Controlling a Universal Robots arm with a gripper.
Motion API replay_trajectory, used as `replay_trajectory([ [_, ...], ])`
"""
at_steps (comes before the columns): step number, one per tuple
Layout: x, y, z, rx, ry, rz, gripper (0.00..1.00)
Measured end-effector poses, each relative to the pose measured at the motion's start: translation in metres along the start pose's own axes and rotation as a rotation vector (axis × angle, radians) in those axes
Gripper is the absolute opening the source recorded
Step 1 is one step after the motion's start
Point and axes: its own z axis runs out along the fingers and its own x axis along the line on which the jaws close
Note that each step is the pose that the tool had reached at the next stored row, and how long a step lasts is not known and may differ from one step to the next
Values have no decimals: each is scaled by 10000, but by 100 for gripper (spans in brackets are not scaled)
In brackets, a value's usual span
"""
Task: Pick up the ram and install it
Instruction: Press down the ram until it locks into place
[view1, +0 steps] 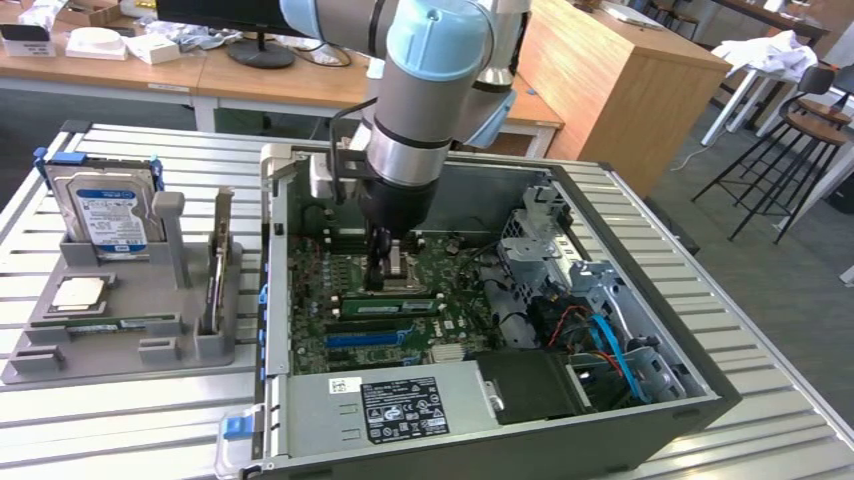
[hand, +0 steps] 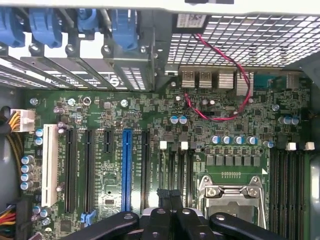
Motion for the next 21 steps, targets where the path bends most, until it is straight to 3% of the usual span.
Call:
replay_trajectory([
  [9,37,0,3,0,0,0,10],
  [21,39,-3,117,0,0,0,10],
])
